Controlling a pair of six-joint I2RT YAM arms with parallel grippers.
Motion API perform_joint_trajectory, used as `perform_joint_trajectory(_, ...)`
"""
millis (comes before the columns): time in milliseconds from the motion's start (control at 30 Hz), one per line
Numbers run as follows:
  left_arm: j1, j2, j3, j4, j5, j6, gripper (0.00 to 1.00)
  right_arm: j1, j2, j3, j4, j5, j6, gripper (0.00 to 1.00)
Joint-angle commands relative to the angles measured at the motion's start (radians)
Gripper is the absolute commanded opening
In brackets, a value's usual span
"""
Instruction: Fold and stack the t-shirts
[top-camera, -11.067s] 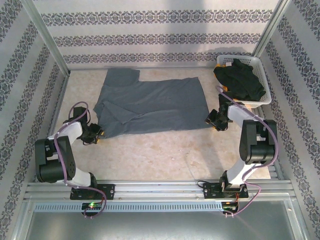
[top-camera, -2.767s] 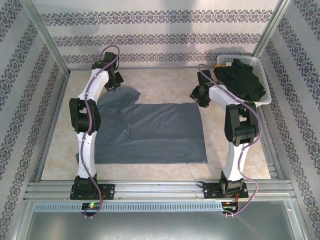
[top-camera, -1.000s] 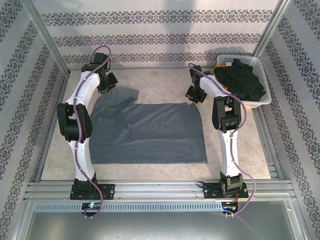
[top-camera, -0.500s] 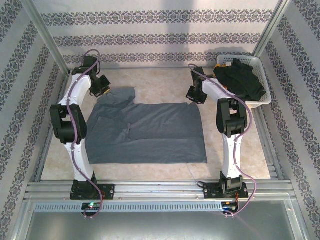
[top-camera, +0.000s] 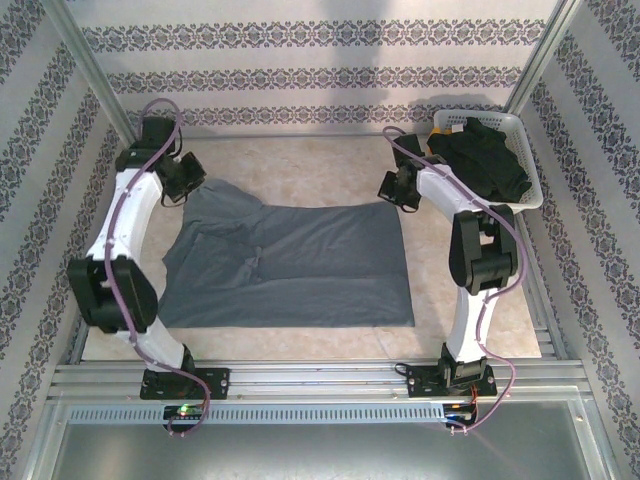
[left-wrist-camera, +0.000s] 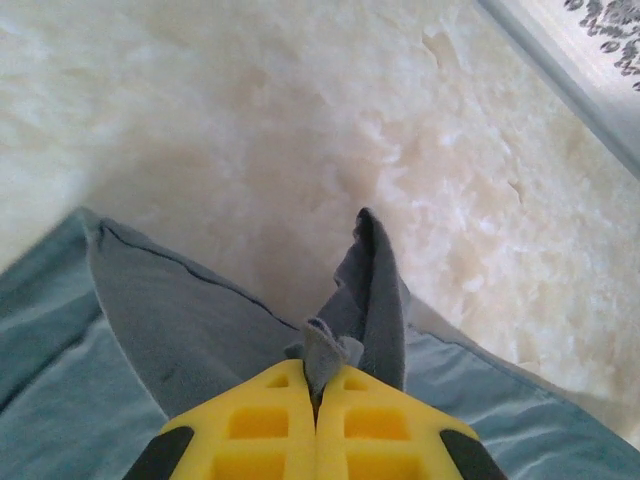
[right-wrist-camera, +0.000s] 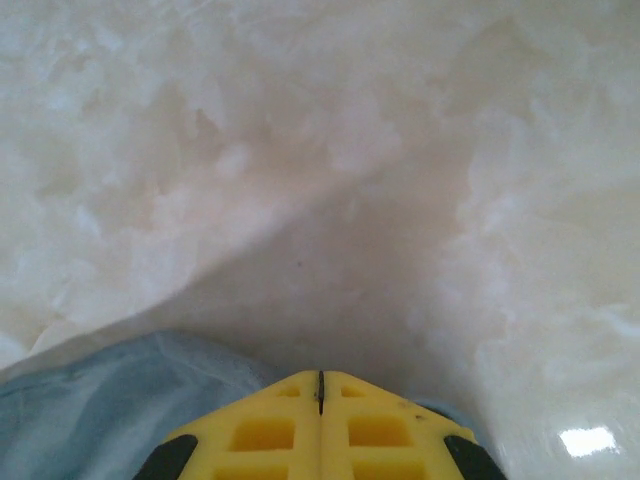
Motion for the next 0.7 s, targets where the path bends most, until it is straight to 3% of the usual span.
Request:
perform_joint_trajectory(0,-0.002,-0.129,-0.091,-0.049,-0.115,0.05,0.0,0.008,-0.086,-0.061,0.012,-0.013,-0.018,0.0)
perform_joint_trajectory(400,-0.001,-0.509,-0.453,-0.115,-0.307,0.013,0.0,0.026,-0.32,-0.397,0.033,-0.012,-0.011,0.0)
perform_joint_trajectory(667,-0.001,-0.705,-0.655,-0.156,-0.38,-0.079,0.0,0.025,-0.366,-0.513,0.019,-0.018,0.024,0.0)
